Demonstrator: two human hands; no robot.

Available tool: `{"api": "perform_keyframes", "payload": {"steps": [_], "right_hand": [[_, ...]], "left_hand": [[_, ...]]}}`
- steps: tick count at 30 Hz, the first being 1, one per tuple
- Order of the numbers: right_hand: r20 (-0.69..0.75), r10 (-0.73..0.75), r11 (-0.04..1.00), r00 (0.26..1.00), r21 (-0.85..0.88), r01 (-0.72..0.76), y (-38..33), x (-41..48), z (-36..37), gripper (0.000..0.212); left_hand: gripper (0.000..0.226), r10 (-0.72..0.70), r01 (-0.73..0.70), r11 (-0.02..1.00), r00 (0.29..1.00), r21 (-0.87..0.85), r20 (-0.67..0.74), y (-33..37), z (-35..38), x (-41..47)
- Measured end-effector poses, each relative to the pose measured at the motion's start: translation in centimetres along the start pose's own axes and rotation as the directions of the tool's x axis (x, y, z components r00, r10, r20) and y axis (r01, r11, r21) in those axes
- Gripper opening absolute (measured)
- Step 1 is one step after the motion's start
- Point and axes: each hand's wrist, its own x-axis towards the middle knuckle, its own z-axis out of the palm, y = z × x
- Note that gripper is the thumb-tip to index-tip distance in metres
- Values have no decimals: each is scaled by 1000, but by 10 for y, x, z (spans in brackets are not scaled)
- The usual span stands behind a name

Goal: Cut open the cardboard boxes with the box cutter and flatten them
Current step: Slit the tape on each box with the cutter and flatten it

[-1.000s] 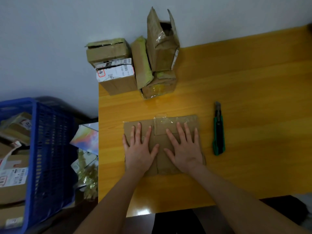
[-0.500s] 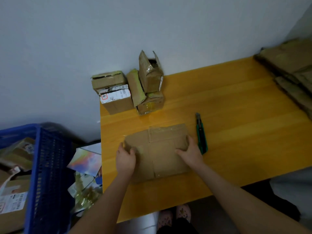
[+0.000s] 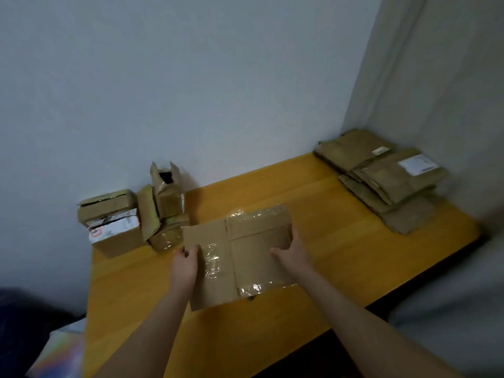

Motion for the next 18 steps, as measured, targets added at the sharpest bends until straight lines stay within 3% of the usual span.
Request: {"api": "perform_keyframes", "payload": {"steps": [6,12,16,18], "right_hand": [[-53,-6,1000,999,13,7,33,60,-121,81],[-145,-36,998,989,-61,27,57,111,-241,69],[-230,-61,985,971,-174,21,58,152,-305,68],[-309,-89,951,947,-310,-12,57,171,-327,71]], "left_hand": [[40,65,-70,991,997,118,48,55,120,-38],[26,-59,70,994,989,-82,137,105,233,-81],[14,-83,112,983,977,-147,196,142,291,-88],[14,-60,101,976,976,-192,209,162,319,-86]]}}
